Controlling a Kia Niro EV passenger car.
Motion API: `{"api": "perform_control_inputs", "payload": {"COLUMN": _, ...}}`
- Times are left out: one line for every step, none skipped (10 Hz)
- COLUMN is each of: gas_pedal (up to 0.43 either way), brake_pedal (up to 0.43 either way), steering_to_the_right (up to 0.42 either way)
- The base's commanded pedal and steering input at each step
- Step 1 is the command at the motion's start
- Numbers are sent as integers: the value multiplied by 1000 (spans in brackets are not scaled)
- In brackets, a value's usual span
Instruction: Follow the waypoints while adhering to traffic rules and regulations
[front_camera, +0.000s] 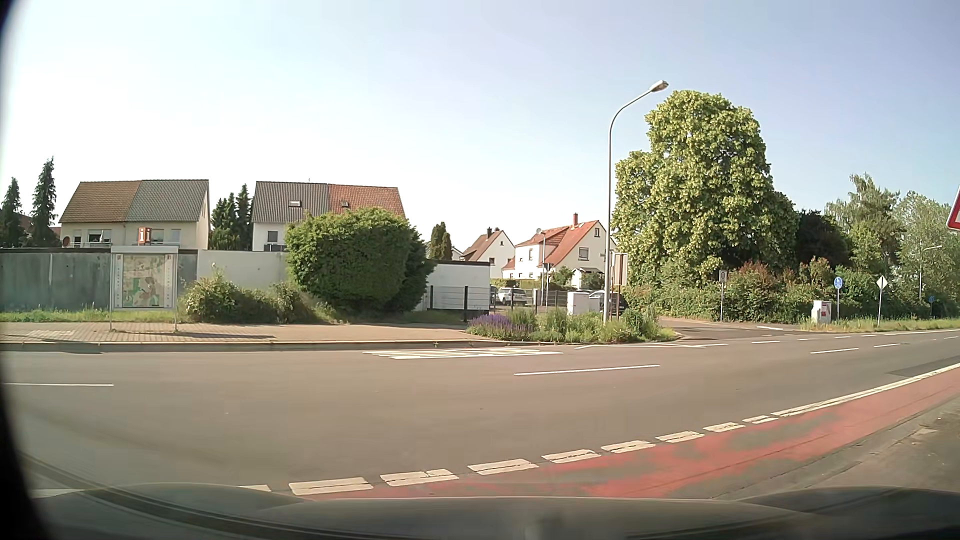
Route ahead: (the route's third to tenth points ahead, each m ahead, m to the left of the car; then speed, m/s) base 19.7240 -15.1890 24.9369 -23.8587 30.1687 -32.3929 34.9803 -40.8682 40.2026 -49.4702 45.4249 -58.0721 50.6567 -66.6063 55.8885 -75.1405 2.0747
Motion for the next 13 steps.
{"api": "perform_control_inputs", "payload": {"gas_pedal": 110, "brake_pedal": 18, "steering_to_the_right": 57}}
{"api": "perform_control_inputs", "payload": {"gas_pedal": 150, "brake_pedal": 18, "steering_to_the_right": 55}}
{"api": "perform_control_inputs", "payload": {"gas_pedal": 150, "brake_pedal": 18, "steering_to_the_right": 56}}
{"api": "perform_control_inputs", "payload": {"gas_pedal": 150, "brake_pedal": 18, "steering_to_the_right": 56}}
{"api": "perform_control_inputs", "payload": {"gas_pedal": 150, "brake_pedal": 18, "steering_to_the_right": 58}}
{"api": "perform_control_inputs", "payload": {"gas_pedal": 150, "brake_pedal": 18, "steering_to_the_right": 63}}
{"api": "perform_control_inputs", "payload": {"gas_pedal": 157, "brake_pedal": 18, "steering_to_the_right": 73}}
{"api": "perform_control_inputs", "payload": {"gas_pedal": 157, "brake_pedal": 18, "steering_to_the_right": 93}}
{"api": "perform_control_inputs", "payload": {"gas_pedal": 189, "brake_pedal": 18, "steering_to_the_right": 117}}
{"api": "perform_control_inputs", "payload": {"gas_pedal": 197, "brake_pedal": 18, "steering_to_the_right": 139}}
{"api": "perform_control_inputs", "payload": {"gas_pedal": 189, "brake_pedal": 18, "steering_to_the_right": 176}}
{"api": "perform_control_inputs", "payload": {"gas_pedal": 189, "brake_pedal": 18, "steering_to_the_right": 210}}
{"api": "perform_control_inputs", "payload": {"gas_pedal": 189, "brake_pedal": 18, "steering_to_the_right": 255}}
